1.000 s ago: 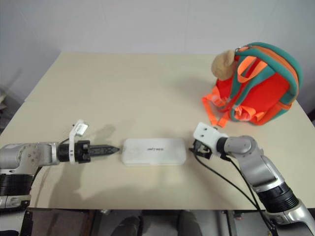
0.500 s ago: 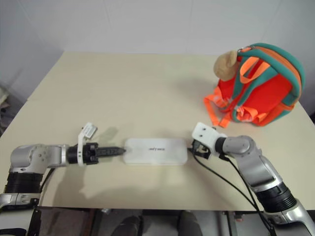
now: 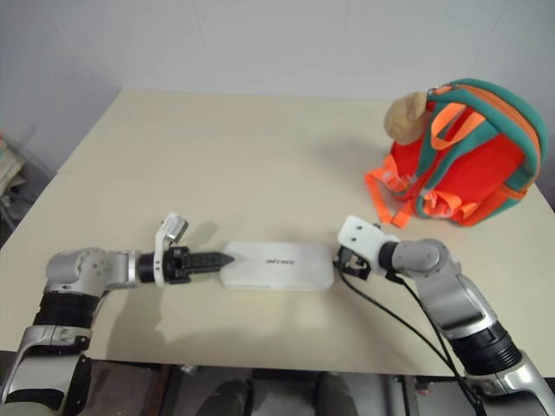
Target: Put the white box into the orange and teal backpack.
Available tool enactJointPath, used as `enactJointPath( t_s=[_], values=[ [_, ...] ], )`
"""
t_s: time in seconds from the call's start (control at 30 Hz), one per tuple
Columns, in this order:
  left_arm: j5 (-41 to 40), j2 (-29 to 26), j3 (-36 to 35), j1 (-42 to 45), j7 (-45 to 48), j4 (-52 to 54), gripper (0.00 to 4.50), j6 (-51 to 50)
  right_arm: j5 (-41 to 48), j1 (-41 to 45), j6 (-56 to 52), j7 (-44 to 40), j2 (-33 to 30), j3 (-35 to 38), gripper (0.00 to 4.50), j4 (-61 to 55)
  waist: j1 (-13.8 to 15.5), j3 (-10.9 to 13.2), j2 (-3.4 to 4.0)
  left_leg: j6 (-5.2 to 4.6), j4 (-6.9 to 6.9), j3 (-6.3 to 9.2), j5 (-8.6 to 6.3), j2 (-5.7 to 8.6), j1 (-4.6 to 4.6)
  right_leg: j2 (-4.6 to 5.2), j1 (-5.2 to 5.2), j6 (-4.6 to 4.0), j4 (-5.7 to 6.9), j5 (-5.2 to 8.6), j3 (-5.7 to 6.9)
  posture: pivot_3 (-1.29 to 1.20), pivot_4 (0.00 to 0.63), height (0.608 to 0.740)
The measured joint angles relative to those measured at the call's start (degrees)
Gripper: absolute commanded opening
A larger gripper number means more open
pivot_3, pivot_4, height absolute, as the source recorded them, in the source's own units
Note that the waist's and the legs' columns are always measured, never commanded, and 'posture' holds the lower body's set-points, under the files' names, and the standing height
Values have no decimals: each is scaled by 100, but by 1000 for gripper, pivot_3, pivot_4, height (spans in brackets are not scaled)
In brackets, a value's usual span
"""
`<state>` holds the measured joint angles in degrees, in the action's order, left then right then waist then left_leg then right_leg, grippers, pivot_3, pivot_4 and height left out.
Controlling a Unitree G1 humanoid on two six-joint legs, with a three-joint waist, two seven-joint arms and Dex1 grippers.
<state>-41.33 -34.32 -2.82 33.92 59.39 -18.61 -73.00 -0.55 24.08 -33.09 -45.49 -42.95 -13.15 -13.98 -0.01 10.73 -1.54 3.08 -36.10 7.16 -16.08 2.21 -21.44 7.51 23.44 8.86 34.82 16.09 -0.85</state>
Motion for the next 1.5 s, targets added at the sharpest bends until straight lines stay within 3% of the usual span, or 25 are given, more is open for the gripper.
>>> enactJointPath(
  t_s=[0.63,0.73,0.97,1.03,1.33,1.5],
  values=[
    [25,455,-62,240,-119,-376,4486,25,-54,0,-71,1,65,-1,4500,-25,1,0,0,3,-3,1,2,1,2,0,-2,1,3,-1,0,0,150,740],
    [28,508,-79,323,-197,-475,3952,-54,-55,-3,-72,1,65,0,4500,-37,2,0,0,3,-3,1,2,1,2,0,-3,1,3,-1,0,0,150,740],
    [108,527,-37,329,-247,-595,1717,-141,-53,-85,-74,2,62,7,4500,-140,-19,0,0,6,3,-3,3,0,1,-1,0,1,-5,-1,-1,0,150,740],
    [34,527,-57,334,-124,-585,1352,-177,-57,-90,-80,4,49,17,4500,-140,-14,0,0,6,2,-2,3,0,2,-1,-2,1,-6,-1,0,0,150,740],
    [11,543,-137,334,-166,-589,1317,-260,-52,-95,-80,6,48,23,4500,-158,-13,0,0,5,2,-2,3,0,1,-1,-1,1,-5,-1,0,0,150,740],
    [-119,642,-688,380,-522,-708,1317,-454,-30,-139,-63,41,47,194,4500,-181,-24,0,-1,5,2,-1,3,-1,2,-2,2,1,-3,-1,-1,0,150,740]
  ],
)
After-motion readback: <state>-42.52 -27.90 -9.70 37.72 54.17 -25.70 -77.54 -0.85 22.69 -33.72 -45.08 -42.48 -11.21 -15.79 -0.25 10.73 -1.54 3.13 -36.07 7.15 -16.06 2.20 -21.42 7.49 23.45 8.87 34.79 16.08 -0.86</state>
